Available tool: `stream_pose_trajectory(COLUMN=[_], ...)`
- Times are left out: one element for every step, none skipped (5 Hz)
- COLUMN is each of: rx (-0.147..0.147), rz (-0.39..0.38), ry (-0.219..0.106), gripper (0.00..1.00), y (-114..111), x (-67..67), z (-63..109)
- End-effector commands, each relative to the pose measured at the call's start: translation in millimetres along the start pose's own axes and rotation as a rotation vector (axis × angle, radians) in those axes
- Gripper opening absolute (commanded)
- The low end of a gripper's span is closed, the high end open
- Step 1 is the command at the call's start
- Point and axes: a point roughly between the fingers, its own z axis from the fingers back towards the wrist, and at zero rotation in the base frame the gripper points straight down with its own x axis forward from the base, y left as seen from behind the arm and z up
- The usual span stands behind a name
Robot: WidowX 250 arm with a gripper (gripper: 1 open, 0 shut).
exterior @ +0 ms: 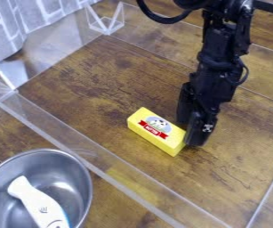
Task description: Move the yellow butter to the left side of the table
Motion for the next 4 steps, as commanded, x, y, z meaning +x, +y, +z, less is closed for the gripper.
stream_pose_trajectory(rx=[-0.029,-0.035,-0.042,-0.049], rz=[0.0,-0.007,-0.015,-0.024], ry=[0.015,0.02,0.025,0.029], gripper=[1.0,1.0,1.0,1.0], y=[8.8,10.3,11.8,13.3], x=[-9.1,-9.4,-9.9,-10.6], z=[-11.3,-12.4,-12.6,-13.2])
